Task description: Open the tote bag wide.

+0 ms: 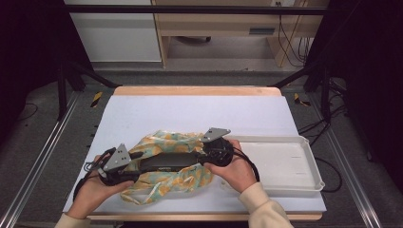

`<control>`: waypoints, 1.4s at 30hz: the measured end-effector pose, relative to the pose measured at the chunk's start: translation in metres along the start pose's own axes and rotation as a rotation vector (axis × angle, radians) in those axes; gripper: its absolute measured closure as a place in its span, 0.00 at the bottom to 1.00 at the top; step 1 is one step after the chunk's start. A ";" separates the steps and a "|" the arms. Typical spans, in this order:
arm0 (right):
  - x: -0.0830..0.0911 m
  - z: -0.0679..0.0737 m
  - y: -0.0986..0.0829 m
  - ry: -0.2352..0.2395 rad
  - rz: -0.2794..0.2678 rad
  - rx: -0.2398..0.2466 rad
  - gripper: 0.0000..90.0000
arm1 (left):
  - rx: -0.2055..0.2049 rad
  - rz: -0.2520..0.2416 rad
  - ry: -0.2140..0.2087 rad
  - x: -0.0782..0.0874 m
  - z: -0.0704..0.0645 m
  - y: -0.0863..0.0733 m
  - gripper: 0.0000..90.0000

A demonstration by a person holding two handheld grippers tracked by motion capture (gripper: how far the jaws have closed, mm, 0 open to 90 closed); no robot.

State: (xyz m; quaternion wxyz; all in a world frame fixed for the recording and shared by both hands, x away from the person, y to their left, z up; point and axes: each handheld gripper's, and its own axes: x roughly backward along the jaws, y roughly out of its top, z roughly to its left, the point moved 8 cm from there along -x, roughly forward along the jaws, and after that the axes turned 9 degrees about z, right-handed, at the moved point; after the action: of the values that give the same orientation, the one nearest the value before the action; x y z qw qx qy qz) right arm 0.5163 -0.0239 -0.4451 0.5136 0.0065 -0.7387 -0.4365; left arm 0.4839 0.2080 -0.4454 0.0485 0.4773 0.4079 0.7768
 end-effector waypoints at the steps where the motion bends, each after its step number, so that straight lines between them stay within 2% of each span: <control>1: 0.000 0.002 -0.001 0.003 0.004 0.002 0.54 | 0.008 0.003 0.018 -0.001 0.007 0.001 0.51; 4: -0.002 0.006 -0.006 0.011 0.013 0.003 0.52 | 0.041 0.026 0.046 -0.005 0.023 0.000 0.48; 6: -0.004 0.010 -0.010 0.032 0.020 0.007 0.50 | 0.048 0.041 0.048 -0.010 0.028 -0.003 0.46; 10: -0.011 0.020 -0.023 0.059 0.051 0.017 0.50 | 0.057 0.086 0.045 -0.020 0.032 -0.012 0.49; 11: -0.012 0.022 -0.026 0.065 0.058 0.019 0.50 | 0.059 0.090 0.057 -0.021 0.033 -0.013 0.52; 13: -0.015 0.026 -0.031 0.072 0.062 0.018 0.51 | 0.072 0.104 0.054 -0.024 0.034 -0.016 0.56; 15: -0.017 0.029 -0.034 0.082 0.064 0.019 0.51 | 0.077 0.118 0.048 -0.027 0.035 -0.018 0.69; 16: -0.017 0.030 -0.035 0.084 0.066 0.022 0.52 | 0.089 0.131 0.048 -0.029 0.034 -0.019 0.70; 17: -0.017 0.032 -0.036 0.089 0.070 0.020 0.52 | 0.091 0.131 0.052 -0.030 0.035 -0.019 0.77; 21: -0.020 0.037 -0.041 0.095 0.084 0.030 0.54 | 0.104 0.162 0.050 -0.035 0.037 -0.022 0.95; 23: -0.021 0.039 -0.043 0.095 0.090 0.038 0.54 | 0.108 0.169 0.058 -0.036 0.039 -0.023 1.00; 25: -0.020 0.039 -0.044 0.099 0.090 0.042 0.54 | 0.099 0.182 0.060 -0.036 0.041 -0.024 1.00; 28: -0.018 0.039 -0.045 0.106 0.091 0.046 0.51 | 0.106 0.166 0.077 -0.034 0.043 -0.023 1.00; 33: -0.020 0.042 -0.052 0.116 0.128 0.055 0.45 | 0.102 0.166 0.106 -0.032 0.050 -0.023 1.00; 37: -0.029 0.045 -0.059 0.118 0.165 0.064 0.49 | 0.098 0.167 0.151 -0.037 0.058 -0.025 1.00; 42: -0.036 0.046 -0.064 0.109 0.191 0.063 0.51 | 0.120 0.169 0.168 -0.045 0.067 -0.030 1.00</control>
State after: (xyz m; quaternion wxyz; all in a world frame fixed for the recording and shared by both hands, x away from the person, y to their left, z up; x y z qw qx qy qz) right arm 0.4700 -0.0177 -0.5179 0.5920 -0.0242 -0.7201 -0.3611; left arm 0.5507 0.2464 -0.4832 -0.0801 0.4453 0.4147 0.7895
